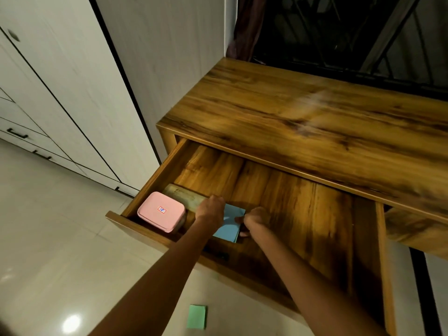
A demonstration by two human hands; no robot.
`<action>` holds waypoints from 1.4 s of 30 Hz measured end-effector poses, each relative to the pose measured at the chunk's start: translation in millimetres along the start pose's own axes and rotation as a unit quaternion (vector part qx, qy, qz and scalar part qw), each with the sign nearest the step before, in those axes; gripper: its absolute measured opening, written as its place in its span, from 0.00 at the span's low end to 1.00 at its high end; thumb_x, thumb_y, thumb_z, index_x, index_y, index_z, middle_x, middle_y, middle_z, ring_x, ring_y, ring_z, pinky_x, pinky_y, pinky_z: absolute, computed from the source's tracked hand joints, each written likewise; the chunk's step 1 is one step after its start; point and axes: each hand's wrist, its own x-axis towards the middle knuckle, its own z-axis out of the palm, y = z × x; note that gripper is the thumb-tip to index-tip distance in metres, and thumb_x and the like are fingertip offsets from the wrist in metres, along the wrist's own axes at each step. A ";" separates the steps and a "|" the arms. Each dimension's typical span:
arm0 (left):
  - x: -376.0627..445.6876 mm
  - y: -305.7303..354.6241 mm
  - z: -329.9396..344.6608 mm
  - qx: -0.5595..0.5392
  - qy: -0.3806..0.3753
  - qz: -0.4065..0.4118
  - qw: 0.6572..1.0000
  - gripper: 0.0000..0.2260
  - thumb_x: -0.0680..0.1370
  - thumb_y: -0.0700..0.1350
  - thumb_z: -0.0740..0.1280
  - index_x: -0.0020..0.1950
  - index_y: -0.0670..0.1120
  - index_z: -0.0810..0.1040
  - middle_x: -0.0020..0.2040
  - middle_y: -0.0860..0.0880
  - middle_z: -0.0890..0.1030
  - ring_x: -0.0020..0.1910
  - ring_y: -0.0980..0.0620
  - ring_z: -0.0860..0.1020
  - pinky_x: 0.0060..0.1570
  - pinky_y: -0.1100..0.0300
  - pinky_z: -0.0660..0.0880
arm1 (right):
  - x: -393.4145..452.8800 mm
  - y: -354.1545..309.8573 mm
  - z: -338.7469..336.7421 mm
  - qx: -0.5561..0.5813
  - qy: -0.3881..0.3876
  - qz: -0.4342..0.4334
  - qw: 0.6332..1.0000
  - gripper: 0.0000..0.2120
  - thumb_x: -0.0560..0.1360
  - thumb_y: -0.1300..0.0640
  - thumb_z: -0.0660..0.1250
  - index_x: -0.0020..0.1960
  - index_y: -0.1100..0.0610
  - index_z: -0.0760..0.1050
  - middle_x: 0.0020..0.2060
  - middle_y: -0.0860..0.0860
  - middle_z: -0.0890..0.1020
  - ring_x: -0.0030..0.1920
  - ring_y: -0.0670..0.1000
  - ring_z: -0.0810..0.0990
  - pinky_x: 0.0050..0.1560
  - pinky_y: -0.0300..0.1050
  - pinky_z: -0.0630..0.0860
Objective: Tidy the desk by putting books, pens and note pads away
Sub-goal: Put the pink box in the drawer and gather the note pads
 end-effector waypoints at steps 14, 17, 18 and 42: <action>-10.2 4.3 -17.5 0.069 0.003 0.009 0.998 0.16 0.78 0.40 0.63 0.66 0.43 0.70 0.64 0.44 0.75 0.63 0.46 0.75 0.56 0.55 0.74 | -46.6 -26.0 -42.9 -0.245 -0.113 -0.128 0.954 0.24 0.76 0.59 0.66 0.70 0.62 0.64 0.65 0.59 0.73 0.62 0.57 0.74 0.56 0.48 0.74; -11.7 10.3 -33.3 0.051 0.005 0.035 0.998 0.17 0.78 0.40 0.63 0.66 0.43 0.69 0.64 0.44 0.74 0.63 0.45 0.74 0.56 0.55 0.73 | -89.9 -35.3 -78.2 -0.377 -0.159 -0.184 0.894 0.22 0.77 0.62 0.64 0.70 0.60 0.65 0.69 0.56 0.69 0.69 0.56 0.68 0.64 0.48 0.68; -11.6 12.6 -36.9 0.042 0.006 0.044 0.998 0.16 0.78 0.40 0.63 0.66 0.43 0.70 0.64 0.44 0.74 0.63 0.44 0.74 0.56 0.55 0.73 | -101.4 -32.4 -85.5 -0.391 -0.201 -0.182 0.880 0.24 0.76 0.61 0.65 0.71 0.58 0.64 0.70 0.55 0.69 0.70 0.55 0.67 0.66 0.48 0.66; -15.5 18.1 -13.6 -0.101 0.081 0.250 0.960 0.47 0.64 0.78 0.37 0.77 0.54 0.44 0.79 0.51 0.44 0.77 0.52 0.42 0.75 0.47 0.44 | -92.9 65.2 -58.9 -0.477 0.269 -0.276 0.790 0.56 0.61 0.47 0.78 0.77 0.54 0.47 0.75 0.60 0.40 0.76 0.66 0.43 0.66 0.70 0.32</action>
